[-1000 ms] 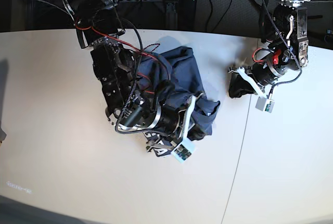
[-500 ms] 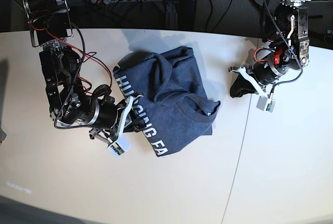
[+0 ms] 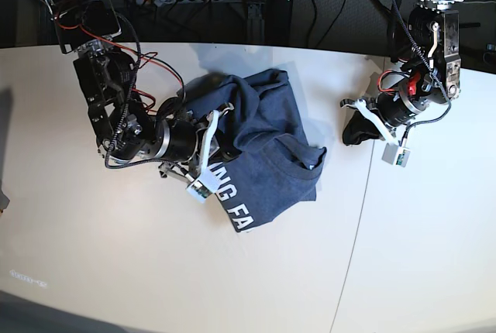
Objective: Fold the T-shirt properly
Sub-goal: 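Lay the folded bundle down and reposition the right gripper along its edge, then grasp the bundle with both grippers and rotate it so the lettering faces up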
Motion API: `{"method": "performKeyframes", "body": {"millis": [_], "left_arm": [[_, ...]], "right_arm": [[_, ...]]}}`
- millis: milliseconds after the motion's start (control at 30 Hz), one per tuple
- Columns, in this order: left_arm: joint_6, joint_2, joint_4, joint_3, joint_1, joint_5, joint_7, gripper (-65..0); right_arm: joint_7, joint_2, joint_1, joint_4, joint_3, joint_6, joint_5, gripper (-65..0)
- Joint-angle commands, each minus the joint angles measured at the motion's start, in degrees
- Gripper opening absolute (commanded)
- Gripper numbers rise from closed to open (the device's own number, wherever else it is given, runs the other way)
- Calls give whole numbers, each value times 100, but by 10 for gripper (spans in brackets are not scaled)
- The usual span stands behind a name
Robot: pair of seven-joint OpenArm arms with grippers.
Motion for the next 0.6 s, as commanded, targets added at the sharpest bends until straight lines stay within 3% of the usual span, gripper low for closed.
{"method": "performKeyframes", "body": {"millis": [0,367,567], "left_arm": [[-105,-68,83,-26,-48,-28,-63,-650],[-105,-83,83,-28,-48,83,-107,-650],[-103,-96,90,-37,-48,-92,-79,-650]], "right_arm": [[83,-57,118,96,-76,345,125,-650],[68,-682,-216,96,-1235,345,61,-650],[708,-752,-9,96,-1054,341,-470,-650]]}}
